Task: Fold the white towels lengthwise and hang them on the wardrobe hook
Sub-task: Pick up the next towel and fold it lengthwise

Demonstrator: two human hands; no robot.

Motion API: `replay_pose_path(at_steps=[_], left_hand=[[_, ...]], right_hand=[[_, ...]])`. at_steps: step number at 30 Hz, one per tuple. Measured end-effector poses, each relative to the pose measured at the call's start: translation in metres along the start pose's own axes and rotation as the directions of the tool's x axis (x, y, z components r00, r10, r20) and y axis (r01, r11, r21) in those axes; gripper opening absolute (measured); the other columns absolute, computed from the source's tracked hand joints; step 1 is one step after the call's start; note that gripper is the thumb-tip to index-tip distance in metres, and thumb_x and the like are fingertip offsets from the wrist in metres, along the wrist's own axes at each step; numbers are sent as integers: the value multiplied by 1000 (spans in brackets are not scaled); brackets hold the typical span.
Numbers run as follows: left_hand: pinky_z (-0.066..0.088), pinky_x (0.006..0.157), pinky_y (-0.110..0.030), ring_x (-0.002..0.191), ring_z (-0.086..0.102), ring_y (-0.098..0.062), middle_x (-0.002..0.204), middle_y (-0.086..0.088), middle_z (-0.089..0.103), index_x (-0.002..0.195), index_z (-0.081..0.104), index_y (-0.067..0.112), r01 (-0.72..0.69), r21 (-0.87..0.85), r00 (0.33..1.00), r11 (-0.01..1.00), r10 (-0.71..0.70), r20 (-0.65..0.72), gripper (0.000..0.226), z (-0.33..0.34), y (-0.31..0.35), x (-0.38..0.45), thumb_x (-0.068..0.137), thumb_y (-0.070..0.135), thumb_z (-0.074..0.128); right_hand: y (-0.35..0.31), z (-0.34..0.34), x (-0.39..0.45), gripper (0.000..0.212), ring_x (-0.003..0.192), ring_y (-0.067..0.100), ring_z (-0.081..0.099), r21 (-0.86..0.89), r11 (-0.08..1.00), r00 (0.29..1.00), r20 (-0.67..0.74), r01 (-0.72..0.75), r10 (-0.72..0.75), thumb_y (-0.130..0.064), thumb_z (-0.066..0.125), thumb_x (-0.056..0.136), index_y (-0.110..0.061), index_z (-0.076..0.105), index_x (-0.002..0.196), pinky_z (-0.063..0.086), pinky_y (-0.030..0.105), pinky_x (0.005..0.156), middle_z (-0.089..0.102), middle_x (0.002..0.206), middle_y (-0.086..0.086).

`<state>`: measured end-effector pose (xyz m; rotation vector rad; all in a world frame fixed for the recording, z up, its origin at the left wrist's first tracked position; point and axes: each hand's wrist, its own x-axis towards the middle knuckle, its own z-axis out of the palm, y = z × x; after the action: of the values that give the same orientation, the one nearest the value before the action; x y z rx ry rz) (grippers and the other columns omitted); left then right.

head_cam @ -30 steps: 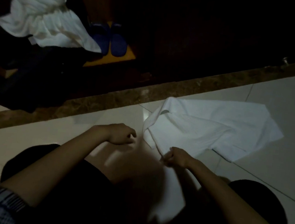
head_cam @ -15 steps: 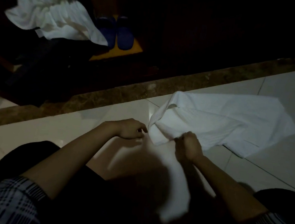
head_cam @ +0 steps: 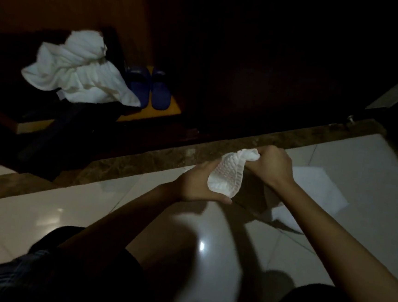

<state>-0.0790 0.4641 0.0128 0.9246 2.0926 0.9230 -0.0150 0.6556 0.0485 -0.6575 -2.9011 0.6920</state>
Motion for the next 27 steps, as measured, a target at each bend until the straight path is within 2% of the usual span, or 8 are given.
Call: replay_pose_path(at_steps=[3, 5, 7, 9, 12, 18, 23, 27], left_hand=[[24, 112, -33, 140, 19, -6, 157, 9, 15, 147, -7, 38, -12, 70, 999, 997, 14, -32, 137, -36, 55, -12, 46, 64, 81], [24, 105, -22, 134, 21, -2, 153, 7, 21, 149, -4, 35, -42, 130, 997, 991, 50, -62, 131, -68, 91, -25, 53, 54, 84], [35, 98, -22, 126, 46, -11, 138, 1, 50, 142, 39, 26, -52, 131, 977, 990, 78, -199, 82, -104, 133, -38, 70, 38, 79], [43, 86, -32, 96, 64, -24, 103, -6, 70, 102, 71, 16, -45, 190, 935, 981, 109, -339, 28, -139, 182, -54, 82, 33, 61], [47, 63, -31, 65, 61, -5, 67, 5, 65, 68, 63, 27, -39, -14, 881, 999, 28, -472, 15, -192, 252, -81, 80, 33, 58], [39, 55, -4, 62, 56, 9, 66, 15, 61, 73, 64, 21, -72, -104, 724, 992, -20, -690, 23, -300, 370, -129, 67, 32, 83], [41, 56, -7, 62, 57, 9, 70, 15, 65, 74, 67, 23, -167, -193, 634, 967, -45, -772, 12, -378, 440, -171, 74, 28, 79], [35, 49, -8, 52, 45, 8, 59, 17, 50, 60, 53, 31, -93, -140, 577, 986, -61, -815, 28, -433, 472, -193, 76, 32, 76]], right_hand=[[-30, -72, 4, 48, 53, 15, 52, 25, 998, 998, -6, -62, 62, -57, 59, 79, -16, 58, 55, 36, 26, 52, 55, 53, -3], [-47, -121, 6, 50, 52, 17, 54, 80, 994, 997, 12, -79, 79, -56, 59, 80, -12, 60, 55, 40, 27, 52, 56, 53, 0], [-66, -171, 8, 49, 52, 19, 55, 109, 990, 995, 50, -86, 81, -53, 60, 81, -14, 56, 52, 40, 26, 50, 54, 51, 0], [-87, -220, 8, 47, 56, 19, 56, 118, 988, 992, 88, -95, 85, -52, 60, 82, -14, 56, 54, 38, 25, 49, 54, 53, -1], [-118, -294, 7, 48, 68, 17, 61, 164, 978, 988, 108, -125, 109, -59, 61, 77, -12, 69, 76, 47, 30, 61, 65, 68, 2], [-209, -419, 14, 48, 66, 15, 64, 262, 959, 984, 164, -112, 70, -67, 72, 61, -20, 65, 63, 49, 31, 58, 66, 66, -1], [-275, -486, 25, 39, 57, 6, 58, 290, 956, 983, 184, -46, -9, -55, 81, 59, -24, 58, 53, 38, 18, 44, 59, 56, -10], [-308, -506, 26, 31, 66, -2, 57, 292, 955, 950, 278, 54, -139, -43, 87, 56, -24, 67, 72, 37, 7, 45, 63, 70, -14]])
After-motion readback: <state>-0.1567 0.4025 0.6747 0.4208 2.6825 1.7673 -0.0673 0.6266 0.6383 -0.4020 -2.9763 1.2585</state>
